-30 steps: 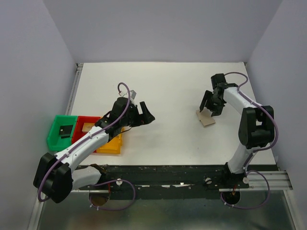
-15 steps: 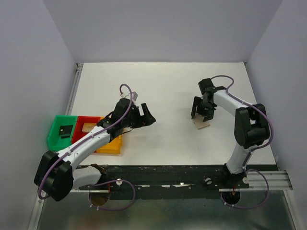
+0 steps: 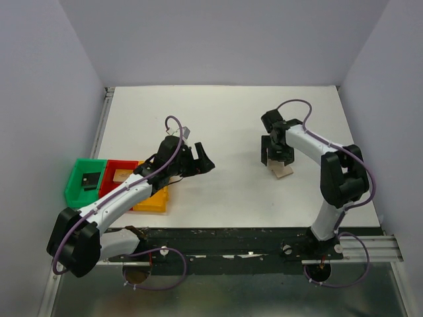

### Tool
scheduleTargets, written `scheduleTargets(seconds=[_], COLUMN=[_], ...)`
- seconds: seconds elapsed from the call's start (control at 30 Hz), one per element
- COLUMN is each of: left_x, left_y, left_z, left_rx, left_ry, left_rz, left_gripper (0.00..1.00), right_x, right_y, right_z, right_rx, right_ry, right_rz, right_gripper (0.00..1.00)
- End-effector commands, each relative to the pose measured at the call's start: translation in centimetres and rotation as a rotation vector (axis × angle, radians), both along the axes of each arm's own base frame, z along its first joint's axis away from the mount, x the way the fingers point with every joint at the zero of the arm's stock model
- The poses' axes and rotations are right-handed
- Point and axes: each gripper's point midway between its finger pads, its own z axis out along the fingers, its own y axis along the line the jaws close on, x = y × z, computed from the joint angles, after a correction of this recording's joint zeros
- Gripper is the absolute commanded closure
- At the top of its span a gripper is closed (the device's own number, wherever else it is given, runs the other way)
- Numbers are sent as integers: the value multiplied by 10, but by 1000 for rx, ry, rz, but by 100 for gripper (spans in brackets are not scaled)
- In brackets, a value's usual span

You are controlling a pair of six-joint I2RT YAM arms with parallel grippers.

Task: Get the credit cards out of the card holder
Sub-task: Move the card holder to the center of the board, then pick up the card holder from the center of the board.

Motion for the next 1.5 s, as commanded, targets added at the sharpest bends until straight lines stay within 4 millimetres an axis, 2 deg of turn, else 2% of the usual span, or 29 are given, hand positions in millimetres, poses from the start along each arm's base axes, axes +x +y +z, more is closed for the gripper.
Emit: scheduleTargets(seconds=[0.0,0.1,0.33,0.63,0.87,1.1,1.23,1.33,1.47], left_x=[1,0,-1,-2,-2,-2,-2,-2,-2], left_y=[0,1,2,2,2,2,2,2,3], left_z=[-2,-3,-5,-6,-6,-7,-5,-5,-5], left_rx=[0,-1,0,1,2,2,0,0,4], left_ry=[-3,-1,0,3,0,1,-3,-3,-4], left_rz=[15,20,21,20,17,15,17,17,21], left_gripper=[6,6,6,6,6,6,7,6,6], right_x=[9,8,3,-4,-6,-6,-6,-6,-4], right_y=[0,3,-9,-6,-5,-4,-4,-1,6], right_z=[23,20,2,-11,-11,-8,-6,-2,14], right_rx=[-122,-173,-275,-257,-250,-243,-239,-221,-171], right_ry=[-71,-63,-12,54,59,53,53,40,1], right_rz=[75,113,158,181,187,199,199,194,183], right_gripper=[20,20,24,33,50,75,99,100,100])
